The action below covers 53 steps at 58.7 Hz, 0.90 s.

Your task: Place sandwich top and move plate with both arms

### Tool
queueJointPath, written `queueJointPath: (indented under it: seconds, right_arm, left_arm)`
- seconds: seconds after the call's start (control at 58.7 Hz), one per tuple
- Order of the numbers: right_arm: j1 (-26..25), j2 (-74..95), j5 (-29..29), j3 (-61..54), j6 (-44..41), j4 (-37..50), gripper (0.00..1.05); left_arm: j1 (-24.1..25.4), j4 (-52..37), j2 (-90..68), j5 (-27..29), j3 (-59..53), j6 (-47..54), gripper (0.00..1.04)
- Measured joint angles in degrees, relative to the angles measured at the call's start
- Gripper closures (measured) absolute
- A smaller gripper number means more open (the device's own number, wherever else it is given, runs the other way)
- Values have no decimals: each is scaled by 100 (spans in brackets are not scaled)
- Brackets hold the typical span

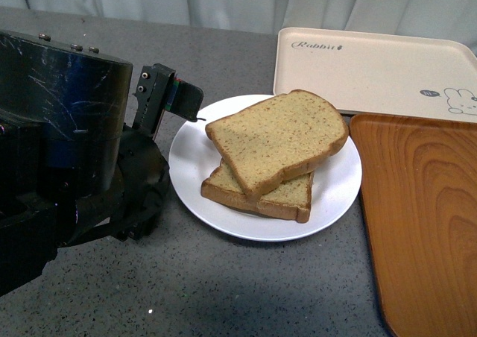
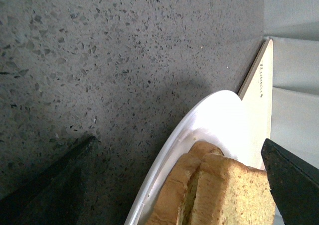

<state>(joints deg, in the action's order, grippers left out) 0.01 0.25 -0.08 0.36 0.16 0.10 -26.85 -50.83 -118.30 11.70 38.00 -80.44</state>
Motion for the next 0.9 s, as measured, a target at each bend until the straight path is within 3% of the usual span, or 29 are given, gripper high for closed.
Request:
queueJointPath:
  seconds: [0.222,0.767,0.903]
  right_arm:
    - [0,0,0,0,0,-2,9]
    - [0,0,0,0,0,-2,9]
    - [0,0,0,0,0,-2,9]
  left_arm:
    - [-101,4,2,-13,0,-90,9]
    - [9,-216,20,-42,-144,-101,99]
    - [26,-254,98,-61,-164,-166,101]
